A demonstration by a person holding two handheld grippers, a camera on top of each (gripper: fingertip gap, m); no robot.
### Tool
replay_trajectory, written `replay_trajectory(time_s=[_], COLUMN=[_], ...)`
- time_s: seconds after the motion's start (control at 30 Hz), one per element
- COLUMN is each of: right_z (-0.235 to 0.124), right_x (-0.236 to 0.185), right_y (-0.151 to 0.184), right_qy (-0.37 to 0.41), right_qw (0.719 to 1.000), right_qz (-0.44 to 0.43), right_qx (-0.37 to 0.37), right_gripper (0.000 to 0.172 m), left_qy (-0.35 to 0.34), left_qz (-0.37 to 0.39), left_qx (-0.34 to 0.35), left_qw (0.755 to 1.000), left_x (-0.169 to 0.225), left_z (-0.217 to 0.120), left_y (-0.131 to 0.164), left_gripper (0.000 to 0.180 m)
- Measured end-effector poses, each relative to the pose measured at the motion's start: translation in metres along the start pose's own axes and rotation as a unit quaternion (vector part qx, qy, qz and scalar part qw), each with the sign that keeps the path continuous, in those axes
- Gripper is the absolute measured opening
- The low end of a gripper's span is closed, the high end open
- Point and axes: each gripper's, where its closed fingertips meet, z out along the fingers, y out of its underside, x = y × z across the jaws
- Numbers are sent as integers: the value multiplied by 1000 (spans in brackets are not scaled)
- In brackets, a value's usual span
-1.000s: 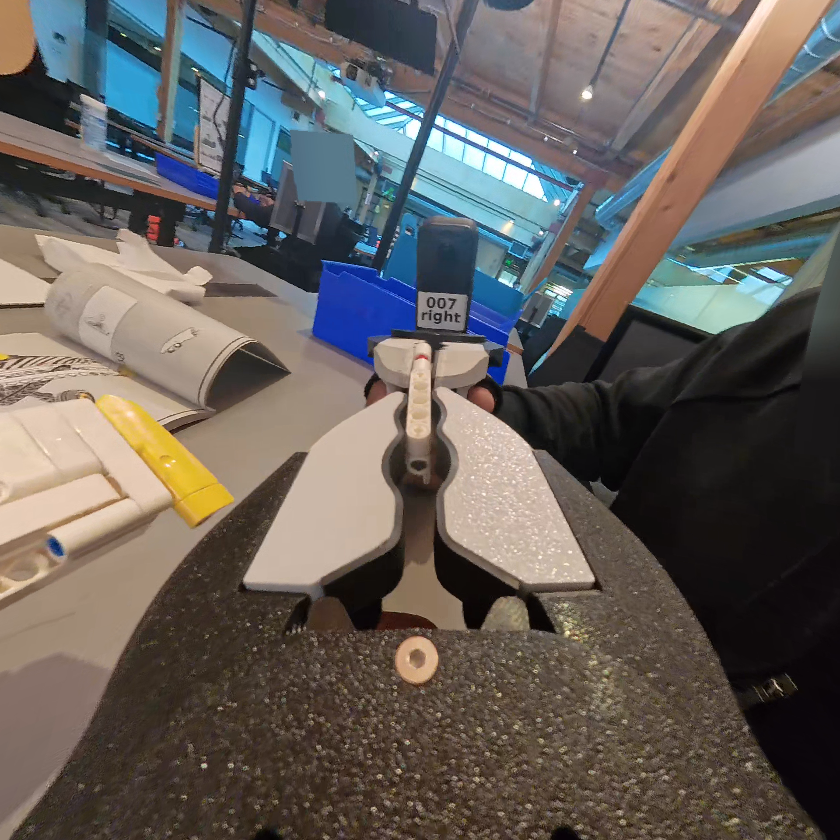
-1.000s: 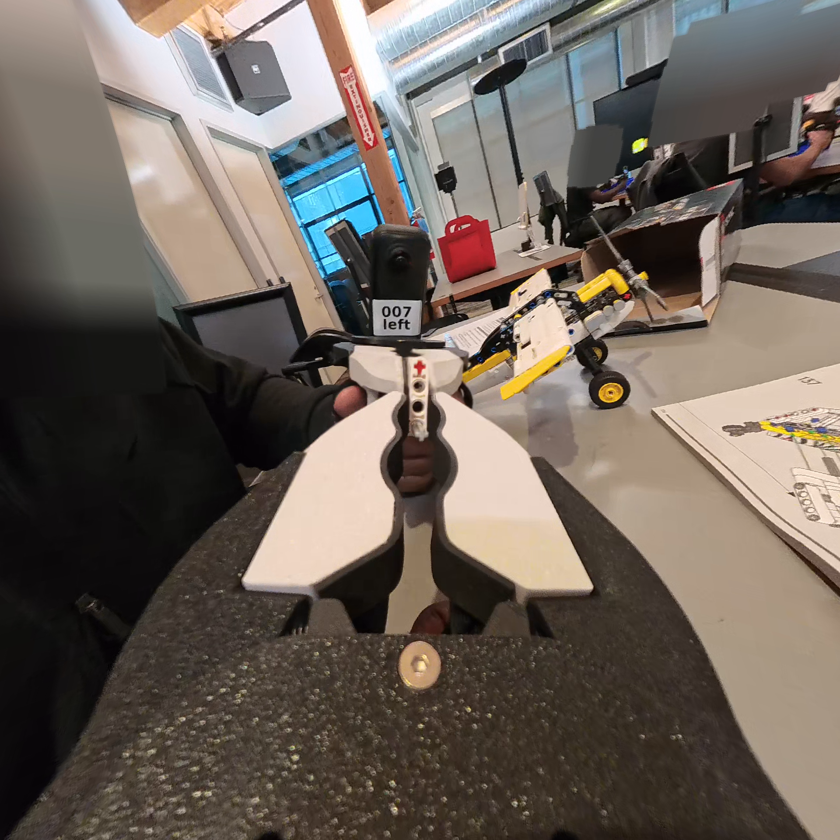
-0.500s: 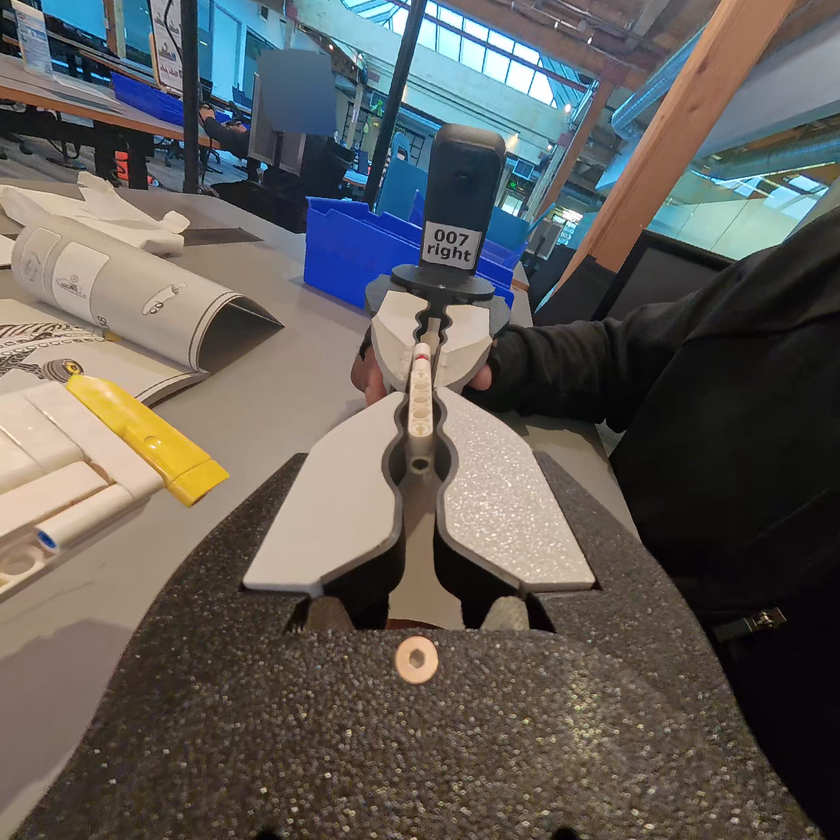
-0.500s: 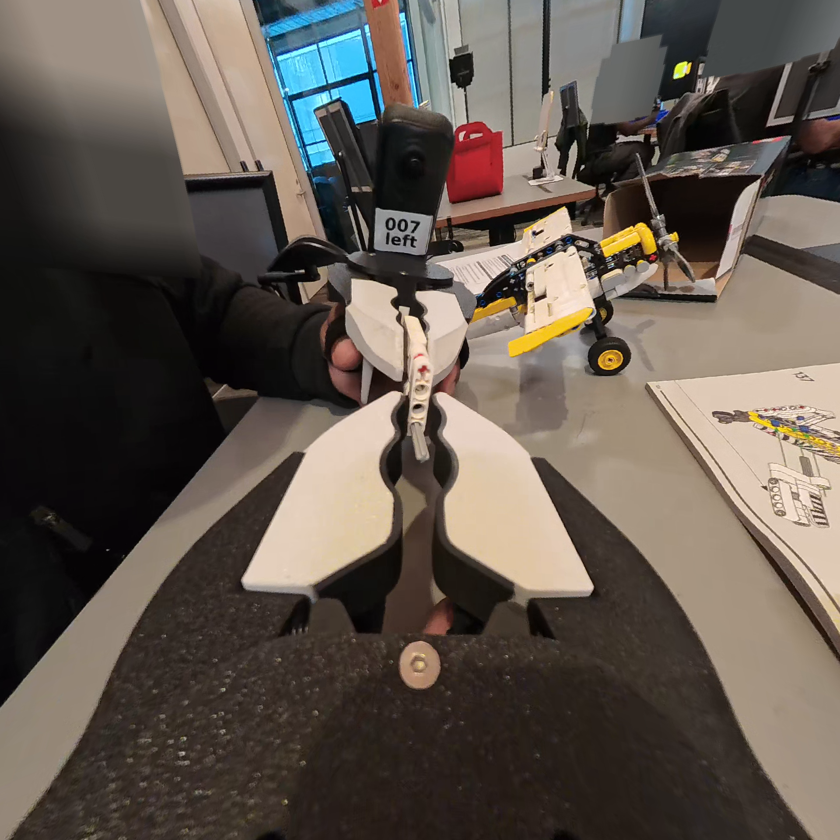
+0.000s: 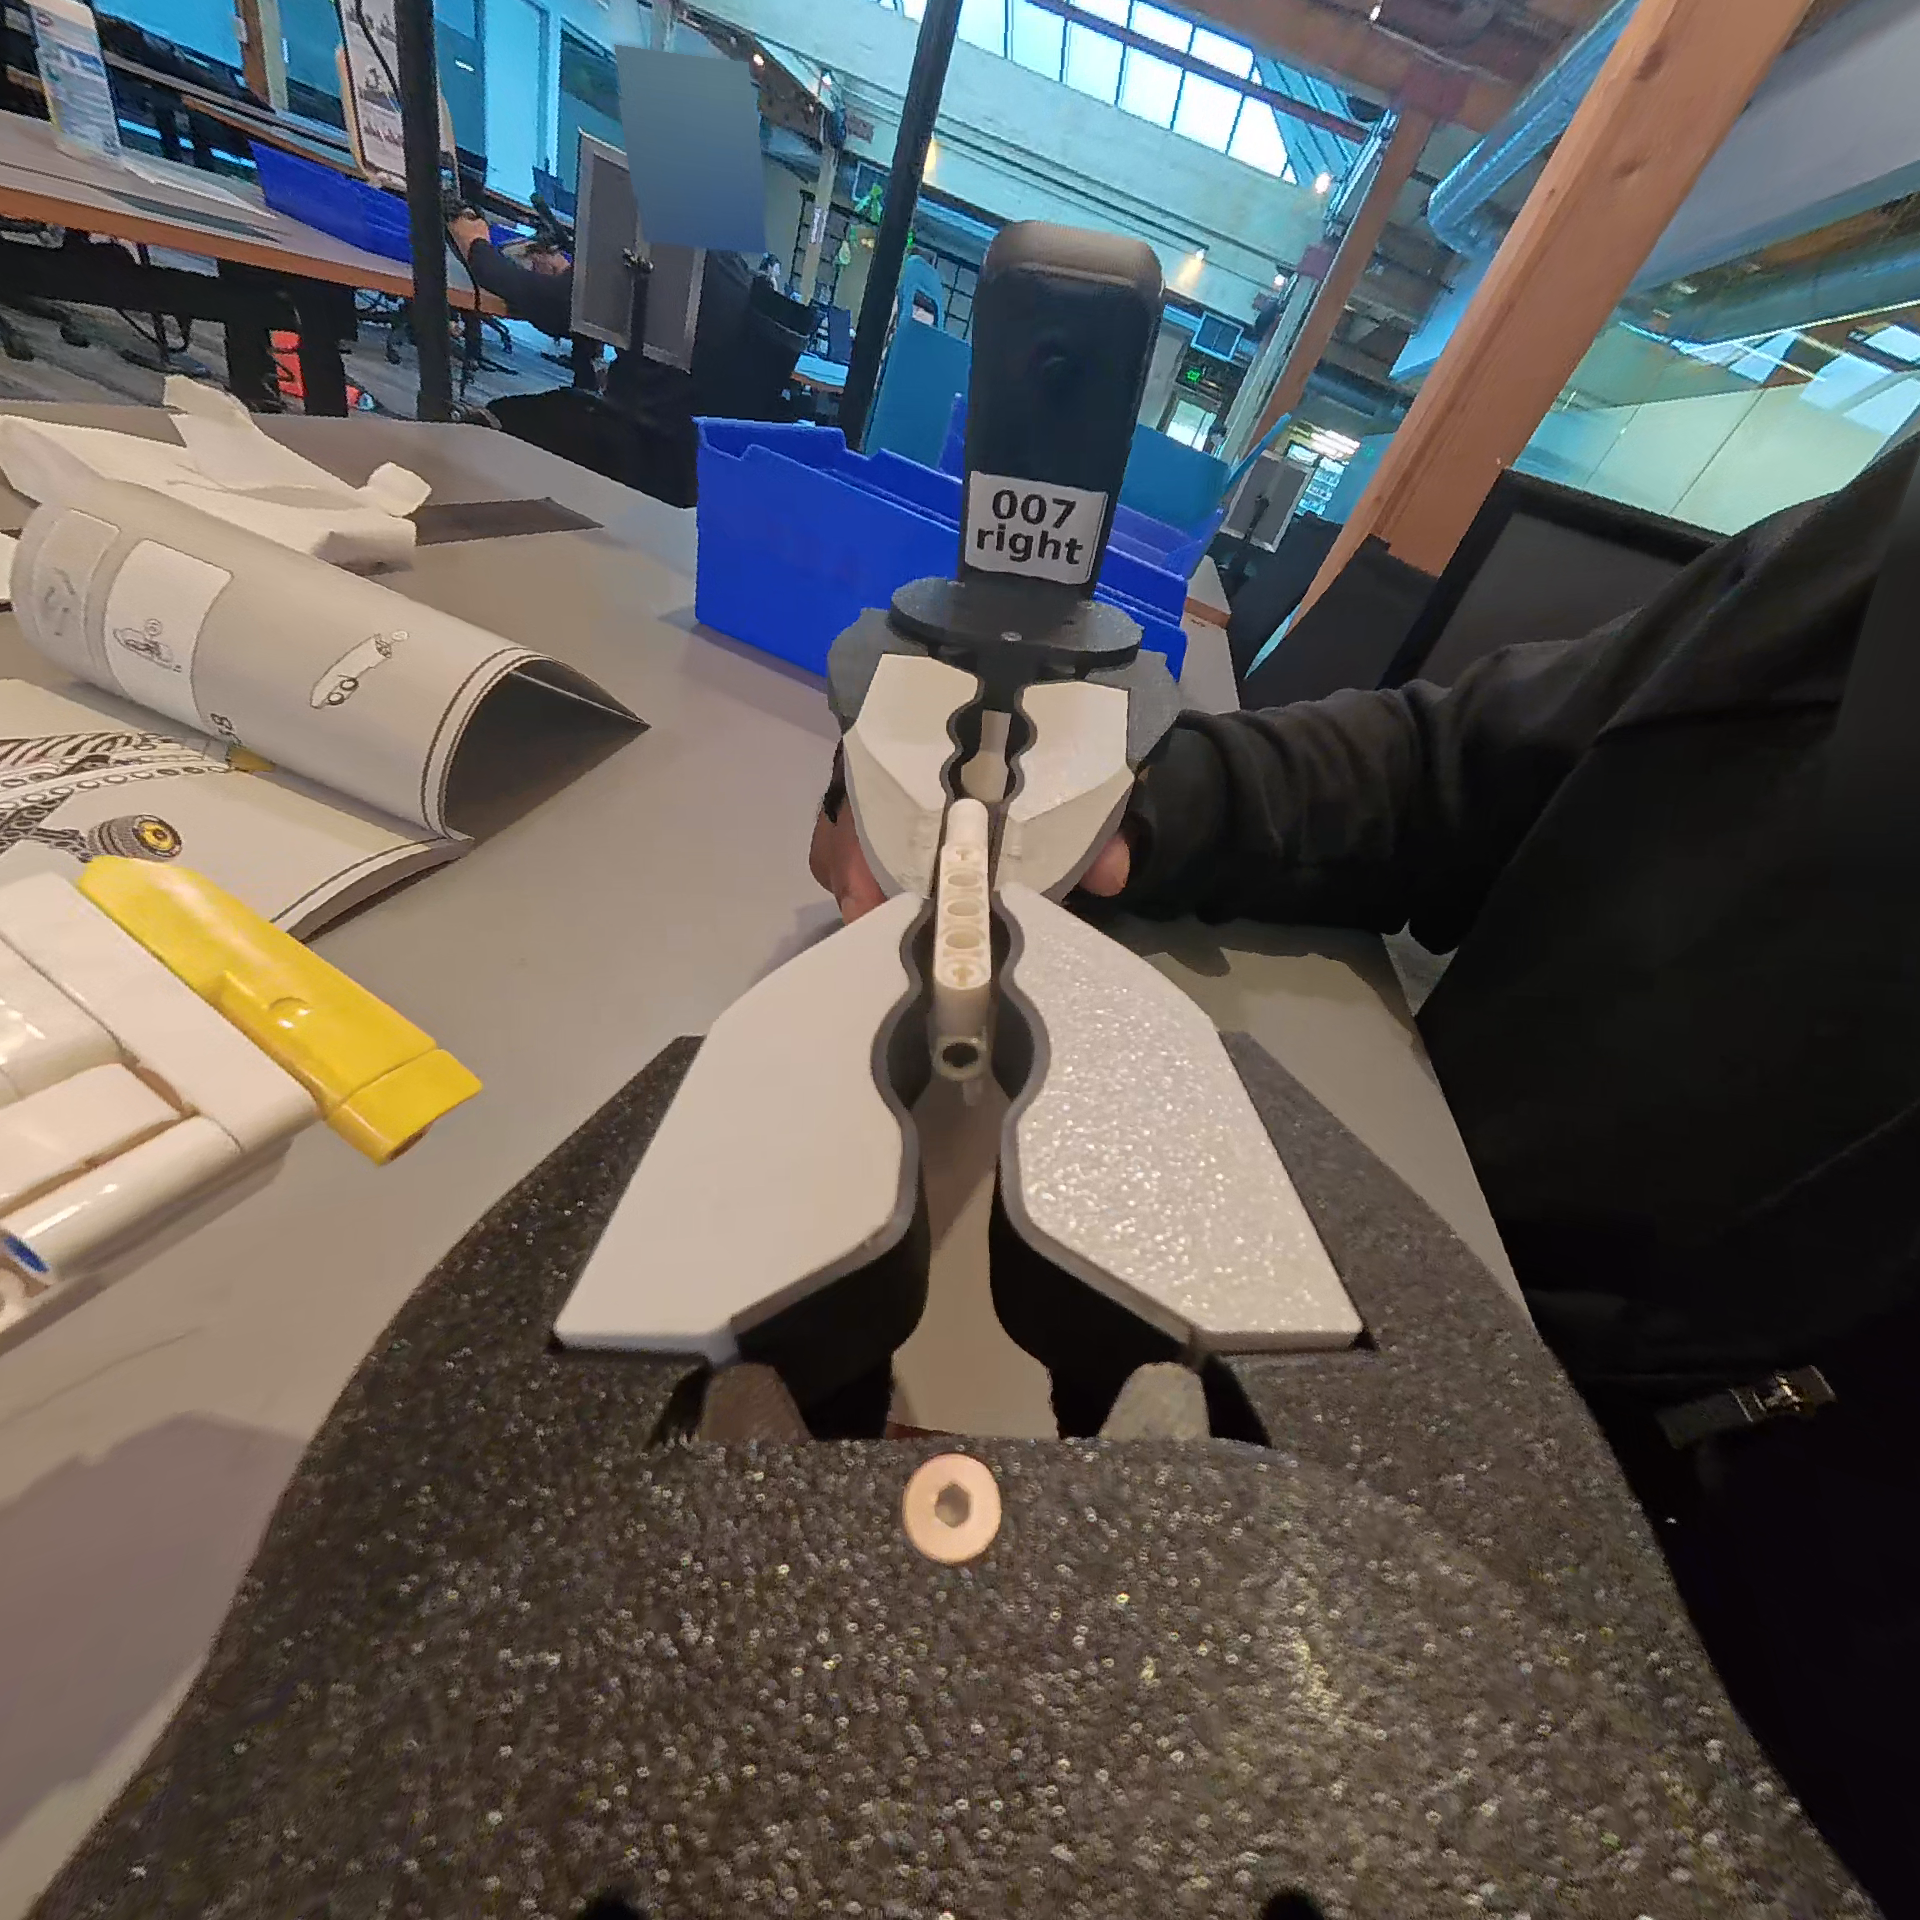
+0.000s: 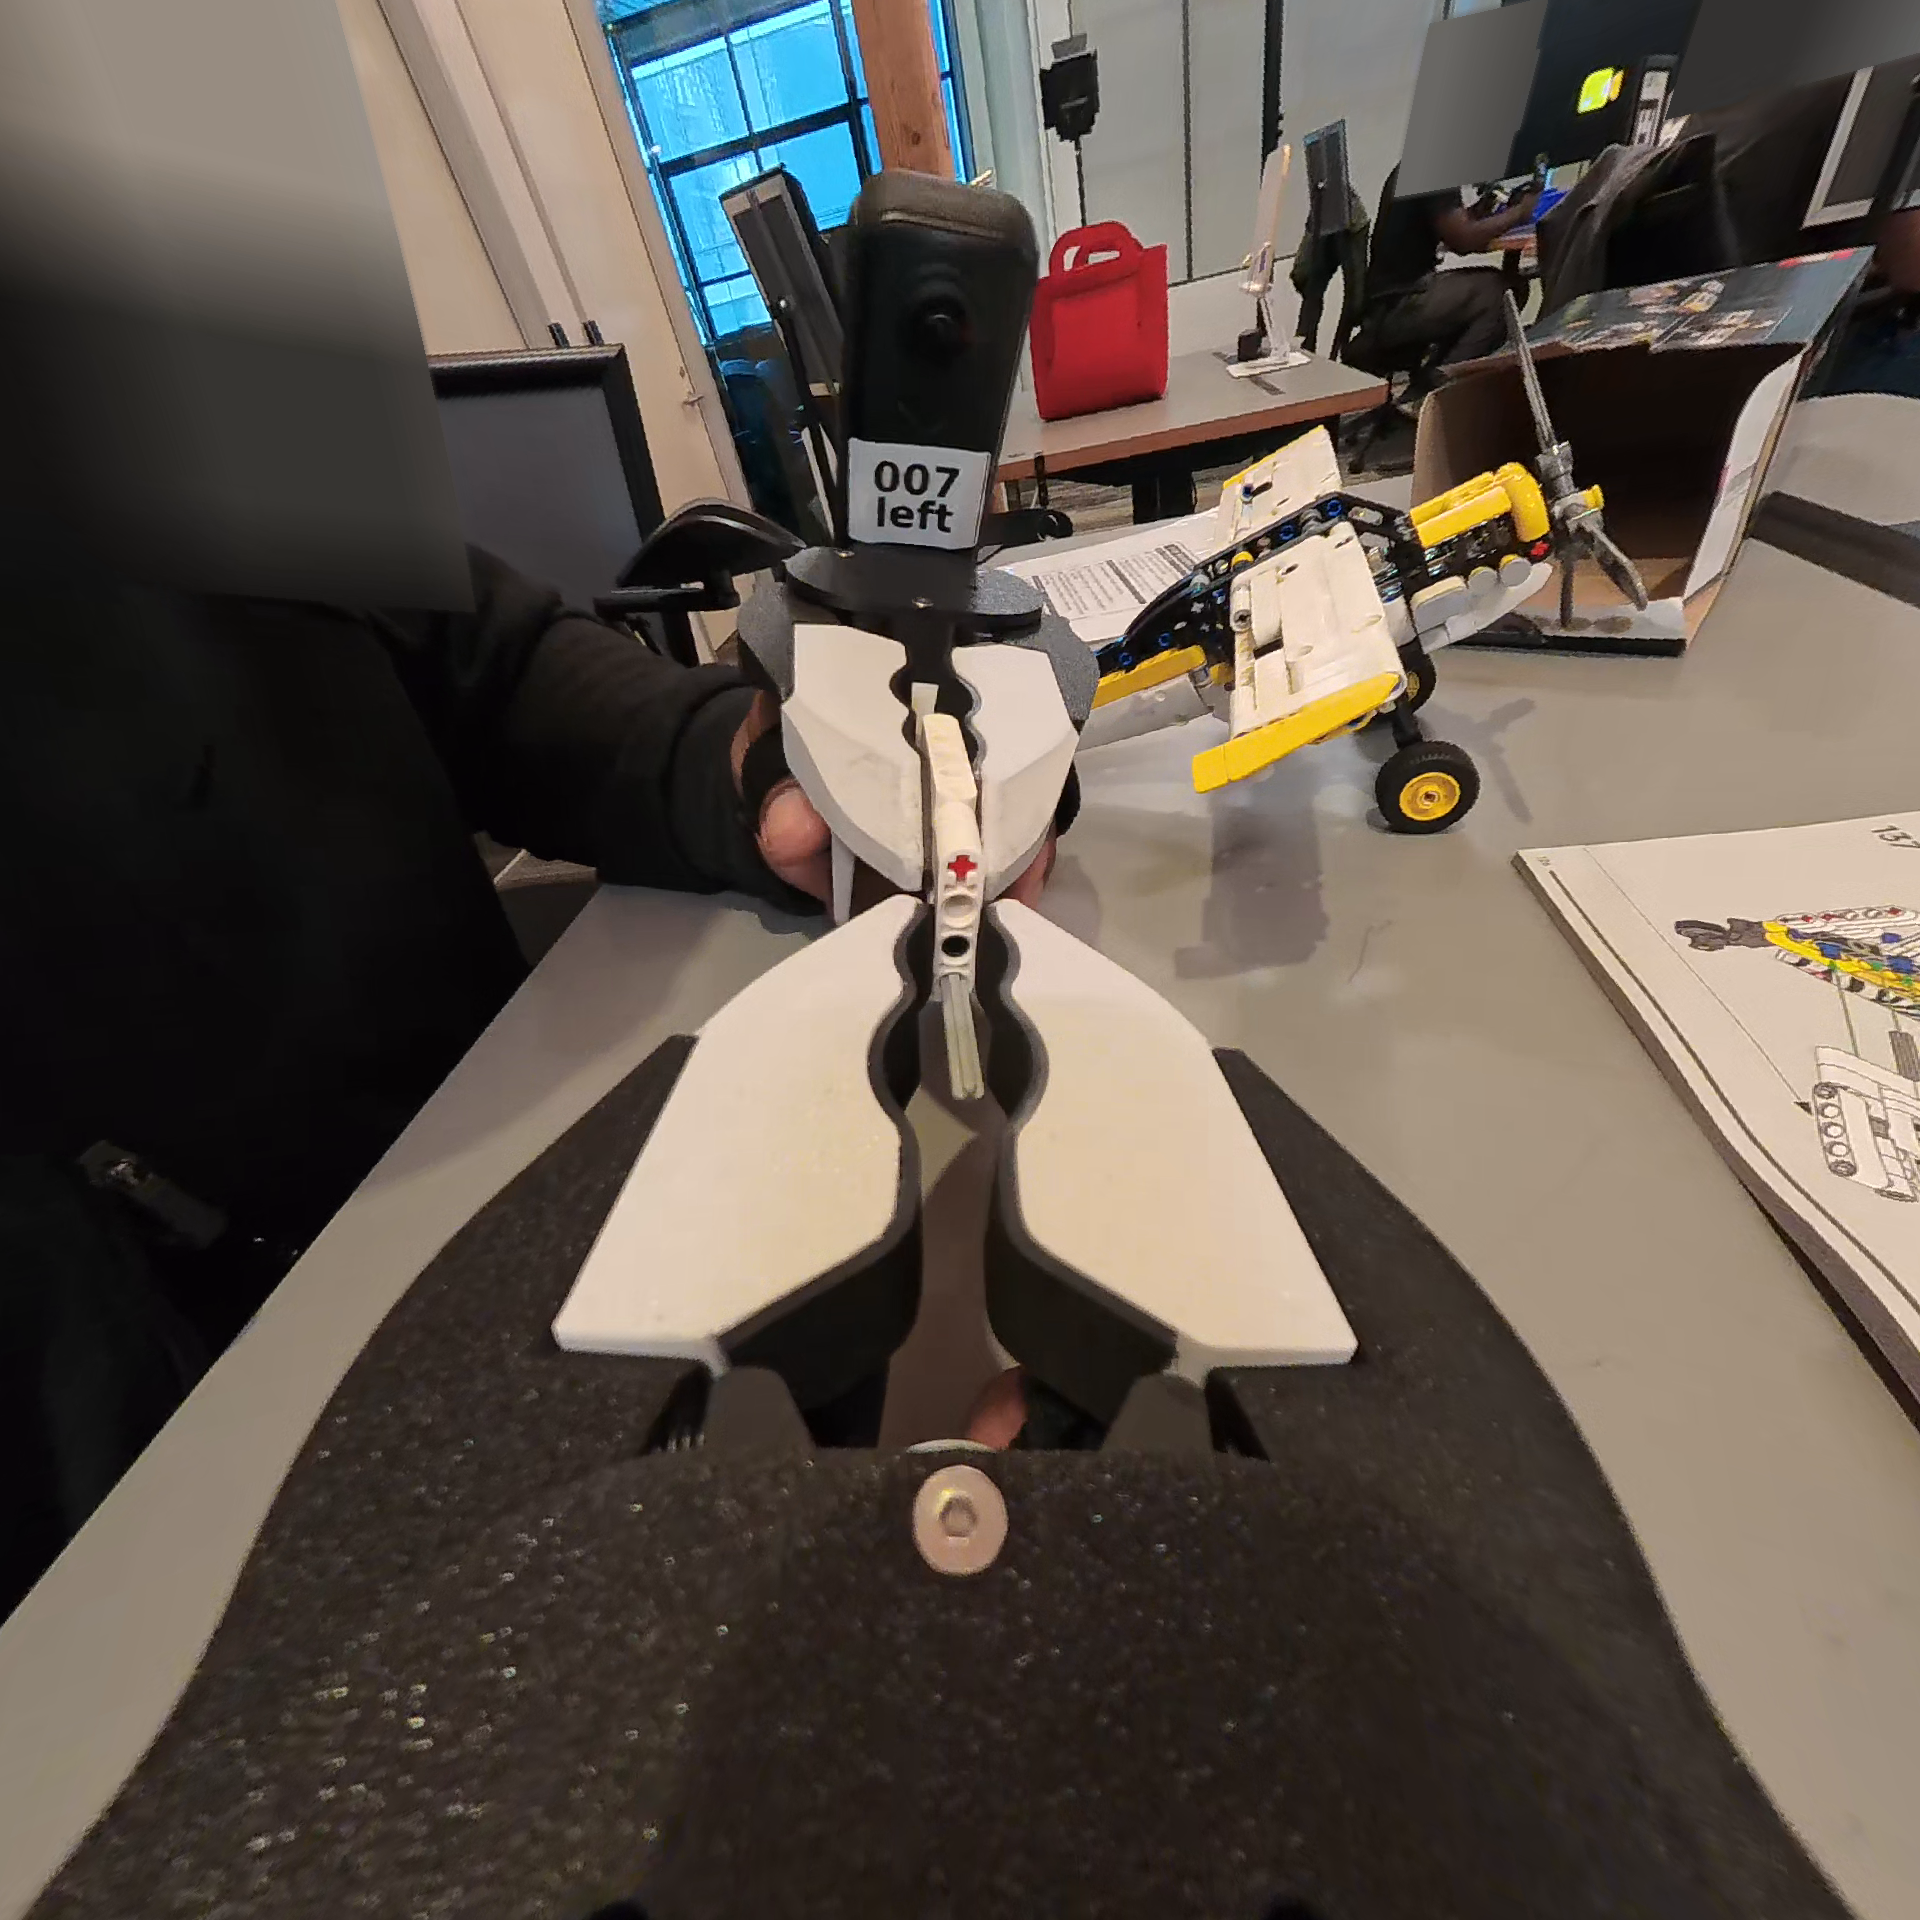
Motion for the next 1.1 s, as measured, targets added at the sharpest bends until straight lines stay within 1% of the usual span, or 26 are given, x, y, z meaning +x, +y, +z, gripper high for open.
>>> replay_trajectory(time_s=[0.23,0.33,0.37,0.43,0.57,0.6,0.87,0.97,1.03,1.1], right_z=[1,2,1,0,0,0,0,1,1,2], right_x=[5,10,9,10,10,11,11,11,13,18], right_y=[-2,-3,-3,-3,-2,-1,2,1,0,-5], right_qy=[12,15,7,3,1,5,-2,-7,-5,9], right_qw=[1000,999,999,999,999,999,998,998,998,996], right_qz=[15,36,41,48,49,50,56,65,69,87], right_qx=[6,8,9,8,5,2,-10,-9,-5,14], right_gripper=[7,10,14,15,14,8,7,7,7,8], left_qy=[-14,-15,-16,-19,-14,-12,-25,-26,-31,-39], left_qz=[-15,-37,-39,-45,-48,-47,-40,-49,-61,-97], left_qx=[9,12,16,22,14,9,4,7,19,54], left_qw=[1000,999,999,999,999,999,999,998,997,993], left_x=[-6,-11,-12,-13,-11,-10,-10,-11,-13,-17], left_z=[0,-1,-2,-4,-3,-2,0,0,-2,-5], left_y=[-2,-4,-5,-6,-4,-3,0,-1,-3,-11], left_gripper=[8,8,8,7,8,8,8,8,8,8])
